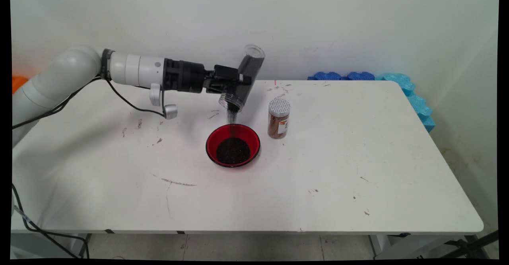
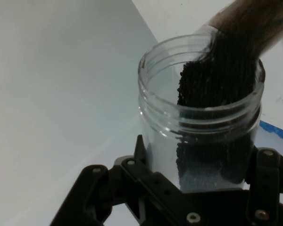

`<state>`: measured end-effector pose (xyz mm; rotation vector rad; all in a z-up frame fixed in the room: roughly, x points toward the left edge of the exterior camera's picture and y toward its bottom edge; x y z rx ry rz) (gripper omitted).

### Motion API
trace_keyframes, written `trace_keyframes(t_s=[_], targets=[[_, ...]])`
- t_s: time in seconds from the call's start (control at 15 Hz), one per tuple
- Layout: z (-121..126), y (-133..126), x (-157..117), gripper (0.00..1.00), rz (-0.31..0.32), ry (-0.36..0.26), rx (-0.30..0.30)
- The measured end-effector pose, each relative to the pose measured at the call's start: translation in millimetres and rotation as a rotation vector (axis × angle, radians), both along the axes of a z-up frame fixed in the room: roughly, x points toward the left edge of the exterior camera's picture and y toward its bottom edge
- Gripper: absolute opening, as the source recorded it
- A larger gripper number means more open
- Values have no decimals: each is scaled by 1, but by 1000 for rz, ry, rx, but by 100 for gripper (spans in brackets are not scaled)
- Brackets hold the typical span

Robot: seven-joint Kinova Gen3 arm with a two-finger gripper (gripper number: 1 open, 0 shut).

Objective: Pour the black seasoning powder in the red bowl

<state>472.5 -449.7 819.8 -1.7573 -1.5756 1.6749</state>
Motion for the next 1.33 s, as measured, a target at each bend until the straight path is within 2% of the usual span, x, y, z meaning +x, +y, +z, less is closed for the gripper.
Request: trace_keyframes(t_s=[0.73,1.33], targets=[[-1,0,0,0,14,13,26],[-4,0,-1,0,42,56,115]])
